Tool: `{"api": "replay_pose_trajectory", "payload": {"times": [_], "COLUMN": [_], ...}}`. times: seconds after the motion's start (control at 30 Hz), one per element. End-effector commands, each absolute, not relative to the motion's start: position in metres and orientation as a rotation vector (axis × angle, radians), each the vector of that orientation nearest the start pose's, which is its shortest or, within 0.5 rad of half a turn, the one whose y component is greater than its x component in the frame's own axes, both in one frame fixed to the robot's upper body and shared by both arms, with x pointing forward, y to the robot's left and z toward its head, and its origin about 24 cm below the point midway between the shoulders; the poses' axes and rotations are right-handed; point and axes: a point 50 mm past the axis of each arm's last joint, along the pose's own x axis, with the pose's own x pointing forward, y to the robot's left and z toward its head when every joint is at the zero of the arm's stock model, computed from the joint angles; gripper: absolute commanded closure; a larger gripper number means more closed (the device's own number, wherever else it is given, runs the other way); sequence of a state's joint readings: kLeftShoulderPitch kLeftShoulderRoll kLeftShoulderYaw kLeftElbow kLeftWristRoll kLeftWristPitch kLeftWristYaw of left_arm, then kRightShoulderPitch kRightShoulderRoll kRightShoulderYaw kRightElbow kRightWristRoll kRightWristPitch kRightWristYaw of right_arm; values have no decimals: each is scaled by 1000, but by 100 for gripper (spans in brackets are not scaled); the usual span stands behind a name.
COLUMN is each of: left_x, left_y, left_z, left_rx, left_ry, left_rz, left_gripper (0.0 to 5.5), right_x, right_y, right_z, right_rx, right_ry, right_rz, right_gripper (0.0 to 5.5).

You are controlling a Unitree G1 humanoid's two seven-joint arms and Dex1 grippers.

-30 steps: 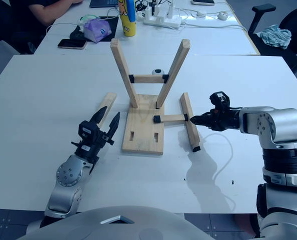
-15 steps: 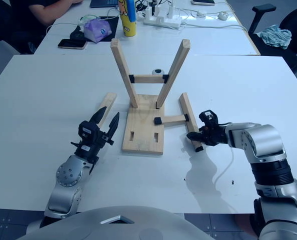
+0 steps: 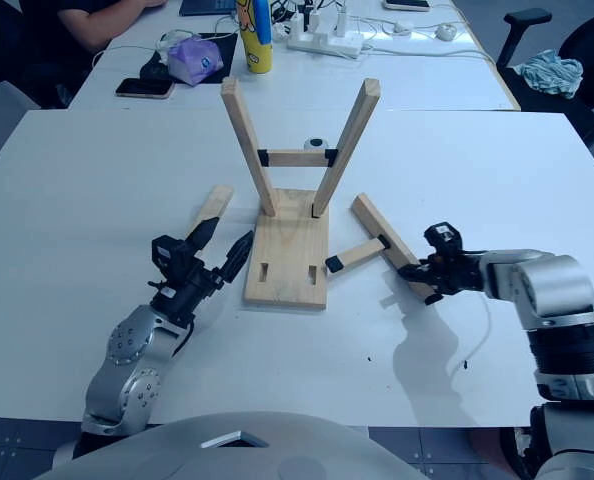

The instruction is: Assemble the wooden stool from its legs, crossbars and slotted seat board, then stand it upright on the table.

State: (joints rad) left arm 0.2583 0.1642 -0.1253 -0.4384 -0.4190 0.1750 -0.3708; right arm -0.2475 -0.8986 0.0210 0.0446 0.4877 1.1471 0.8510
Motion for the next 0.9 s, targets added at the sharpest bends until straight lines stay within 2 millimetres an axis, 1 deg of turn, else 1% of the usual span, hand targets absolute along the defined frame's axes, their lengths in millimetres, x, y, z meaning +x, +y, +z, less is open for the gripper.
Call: {"api": "replay_pose_trajectory", "payload": {"times": [0.03,0.07,0.1,0.2,0.23,0.3,0.33,0.4,0.47,0.57,0.63,0.77,0.9], "left_x": [196,196,196,197,197,196,195,191,187,189,192,196,199], "left_y": [131,132,133,136,138,140,140,138,134,134,133,129,121], "left_z": [81,82,83,85,85,86,87,93,99,106,111,119,119], "left_rx": [-360,-384,-413,-514,-532,-606,-666,-812,-939,-1060,-1100,-1112,-1098], "left_ry": [-21,-19,-16,2,12,33,47,68,104,134,149,179,233], "left_rz": [-560,-565,-572,-593,-599,-621,-645,-715,-809,-882,-919,-982,-1027], "left_gripper": [92,77,65,26,15,10,10,10,10,10,10,10,10], "right_x": [248,246,242,225,220,209,204,202,203,206,208,209,210], "right_y": [-295,-298,-303,-315,-317,-314,-310,-300,-285,-266,-255,-234,-216], "right_z": [104,106,108,110,111,117,121,124,124,123,120,112,104], "right_rx": [114,132,184,323,359,475,516,579,639,712,727,775,810], "right_ry": [962,949,949,978,984,978,977,967,944,903,900,904,913], "right_rz": [661,719,783,944,988,1090,1137,1204,1284,1383,1426,1516,1577], "right_gripper": [446,446,446,446,446,446,446,446,446,446,446,446,446]}}
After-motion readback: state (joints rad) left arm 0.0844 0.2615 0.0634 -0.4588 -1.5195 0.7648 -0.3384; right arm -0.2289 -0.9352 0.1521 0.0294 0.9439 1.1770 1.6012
